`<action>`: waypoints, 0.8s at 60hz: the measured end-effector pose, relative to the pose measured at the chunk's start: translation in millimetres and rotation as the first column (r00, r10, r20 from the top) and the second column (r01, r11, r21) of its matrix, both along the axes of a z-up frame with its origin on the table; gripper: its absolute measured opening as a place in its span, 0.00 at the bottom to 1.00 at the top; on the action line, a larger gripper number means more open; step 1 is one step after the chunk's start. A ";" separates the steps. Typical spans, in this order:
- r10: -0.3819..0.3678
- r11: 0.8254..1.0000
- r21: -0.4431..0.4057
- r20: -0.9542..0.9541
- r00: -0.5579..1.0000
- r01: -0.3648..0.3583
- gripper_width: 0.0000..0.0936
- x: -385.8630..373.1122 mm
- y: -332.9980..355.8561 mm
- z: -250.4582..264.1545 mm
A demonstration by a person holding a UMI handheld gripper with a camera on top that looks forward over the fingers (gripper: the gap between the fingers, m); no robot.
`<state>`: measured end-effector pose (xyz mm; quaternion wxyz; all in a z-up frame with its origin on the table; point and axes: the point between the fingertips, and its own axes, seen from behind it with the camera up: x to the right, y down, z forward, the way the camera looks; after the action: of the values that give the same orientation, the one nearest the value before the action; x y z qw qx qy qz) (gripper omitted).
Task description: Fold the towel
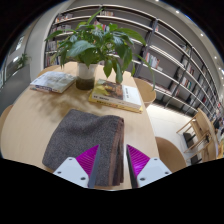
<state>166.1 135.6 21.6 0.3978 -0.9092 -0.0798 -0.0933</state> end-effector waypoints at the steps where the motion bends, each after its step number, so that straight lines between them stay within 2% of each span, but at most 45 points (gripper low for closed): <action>1: -0.001 1.000 0.010 -0.005 1.000 0.001 0.57 0.3 -3.2 3.3; 8: -0.050 0.994 0.096 -0.091 0.995 0.059 0.79 -7.2 -15.4 46.4; 13: -0.076 0.985 0.142 -0.134 0.988 0.095 0.85 -13.6 -30.6 89.4; 22: -0.065 0.969 0.224 -0.174 0.983 0.104 0.86 -33.4 -74.0 169.1; 31: -0.039 0.958 0.270 -0.214 0.976 0.097 0.86 -58.5 -128.0 220.1; 43: -0.029 0.943 0.312 -0.273 0.961 0.117 0.85 -83.6 -194.1 250.8; 48: -0.025 0.946 0.304 -0.271 0.962 0.110 0.85 -91.6 -215.1 250.8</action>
<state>74.5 -79.5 272.3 0.5417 -0.8403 0.0212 0.0032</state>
